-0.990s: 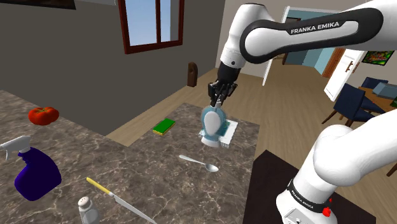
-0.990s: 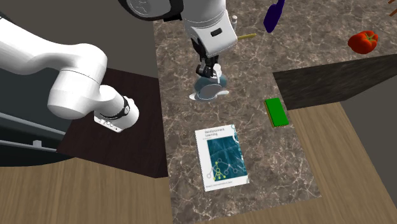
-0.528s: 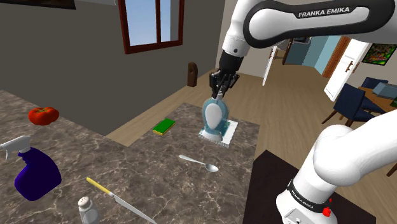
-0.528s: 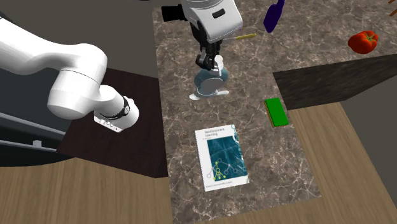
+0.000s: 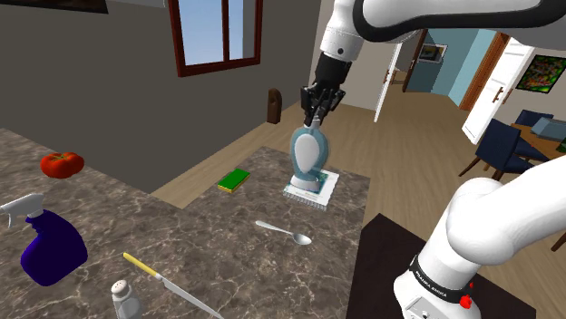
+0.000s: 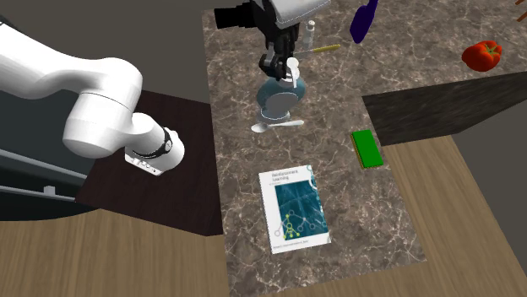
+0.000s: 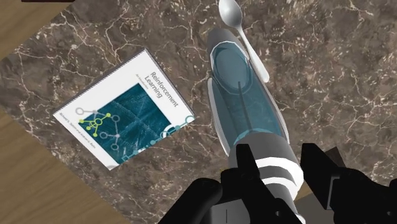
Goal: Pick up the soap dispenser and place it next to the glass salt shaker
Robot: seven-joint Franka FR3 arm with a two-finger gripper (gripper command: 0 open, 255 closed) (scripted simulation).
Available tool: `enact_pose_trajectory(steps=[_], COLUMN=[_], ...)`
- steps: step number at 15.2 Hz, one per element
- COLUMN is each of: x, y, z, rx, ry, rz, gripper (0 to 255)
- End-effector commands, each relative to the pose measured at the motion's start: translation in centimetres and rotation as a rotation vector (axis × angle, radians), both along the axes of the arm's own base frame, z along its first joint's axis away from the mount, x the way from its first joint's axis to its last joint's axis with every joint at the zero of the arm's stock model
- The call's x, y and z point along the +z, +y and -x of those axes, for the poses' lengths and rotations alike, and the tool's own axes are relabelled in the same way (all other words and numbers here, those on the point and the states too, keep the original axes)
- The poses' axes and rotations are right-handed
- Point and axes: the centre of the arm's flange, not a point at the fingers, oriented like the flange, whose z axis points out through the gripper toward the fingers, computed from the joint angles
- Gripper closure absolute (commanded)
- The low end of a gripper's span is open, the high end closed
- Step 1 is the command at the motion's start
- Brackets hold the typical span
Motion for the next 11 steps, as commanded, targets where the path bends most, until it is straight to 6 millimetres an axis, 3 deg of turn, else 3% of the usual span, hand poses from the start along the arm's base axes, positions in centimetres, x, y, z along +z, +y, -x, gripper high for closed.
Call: enact_pose_trajectory(steps=[1, 11], x=[1.2, 6.5], y=[0.0, 0.0], z=[-0.1, -0.1], rx=[0.000, 0.000], ry=[0.000, 0.000], rz=[0.000, 0.000], gripper=[255, 255])
